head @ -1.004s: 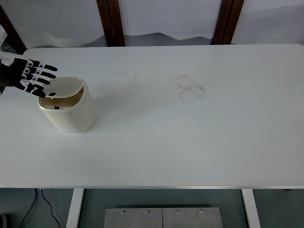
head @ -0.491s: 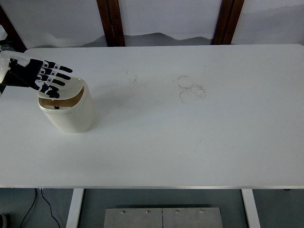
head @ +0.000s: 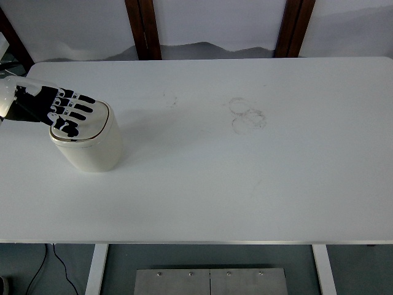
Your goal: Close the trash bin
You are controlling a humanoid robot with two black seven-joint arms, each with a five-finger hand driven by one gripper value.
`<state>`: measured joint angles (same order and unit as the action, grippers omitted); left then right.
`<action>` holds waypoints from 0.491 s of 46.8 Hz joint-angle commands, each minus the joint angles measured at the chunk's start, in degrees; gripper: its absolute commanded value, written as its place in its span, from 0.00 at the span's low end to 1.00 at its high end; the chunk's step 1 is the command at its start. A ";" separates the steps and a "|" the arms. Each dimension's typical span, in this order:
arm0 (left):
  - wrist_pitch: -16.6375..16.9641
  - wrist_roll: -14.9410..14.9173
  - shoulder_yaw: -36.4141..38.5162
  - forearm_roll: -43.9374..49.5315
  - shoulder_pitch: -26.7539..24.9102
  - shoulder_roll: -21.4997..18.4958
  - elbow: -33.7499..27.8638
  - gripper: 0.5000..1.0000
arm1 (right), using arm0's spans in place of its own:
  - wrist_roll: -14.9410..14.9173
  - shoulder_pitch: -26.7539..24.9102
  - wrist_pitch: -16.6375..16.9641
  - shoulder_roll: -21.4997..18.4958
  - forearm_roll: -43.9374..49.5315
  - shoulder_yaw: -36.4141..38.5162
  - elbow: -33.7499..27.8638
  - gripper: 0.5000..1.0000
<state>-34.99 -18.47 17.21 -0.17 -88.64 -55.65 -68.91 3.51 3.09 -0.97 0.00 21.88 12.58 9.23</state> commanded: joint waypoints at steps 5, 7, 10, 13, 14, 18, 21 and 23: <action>-0.01 0.27 0.01 -0.01 0.40 0.01 0.01 1.00 | 0.00 -0.01 0.00 0.00 0.00 0.07 0.00 0.99; -0.01 0.27 0.01 -0.01 0.40 0.01 0.01 1.00 | 0.00 -0.01 0.00 0.00 0.00 0.07 0.00 0.99; -0.01 0.27 0.01 -0.01 0.40 -0.08 0.01 1.00 | 0.00 -0.01 0.00 0.00 0.00 -0.01 0.00 0.99; -0.01 0.27 0.01 -0.01 0.49 -0.08 0.01 1.00 | 0.00 -0.01 0.00 0.00 0.00 -0.01 0.00 0.99; -0.01 0.27 0.01 -0.01 0.49 -0.16 0.01 1.00 | 0.00 -0.01 0.00 0.00 0.00 -0.01 0.00 0.99; -0.01 0.27 -0.07 -0.01 0.49 -0.25 0.01 1.00 | 0.00 -0.01 0.00 0.00 0.00 -0.01 0.00 0.99; -0.01 0.27 0.01 -0.01 0.49 -0.43 0.01 1.00 | 0.00 -0.01 0.00 0.00 0.00 -0.01 0.00 0.99; -0.01 0.27 0.01 -0.01 0.58 -0.43 0.01 1.00 | 0.00 -0.01 0.00 0.00 0.00 -0.01 0.00 0.99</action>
<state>-35.00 -18.18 17.22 -0.17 -88.16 -56.04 -68.91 3.52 3.08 -0.97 0.00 21.89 12.57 9.23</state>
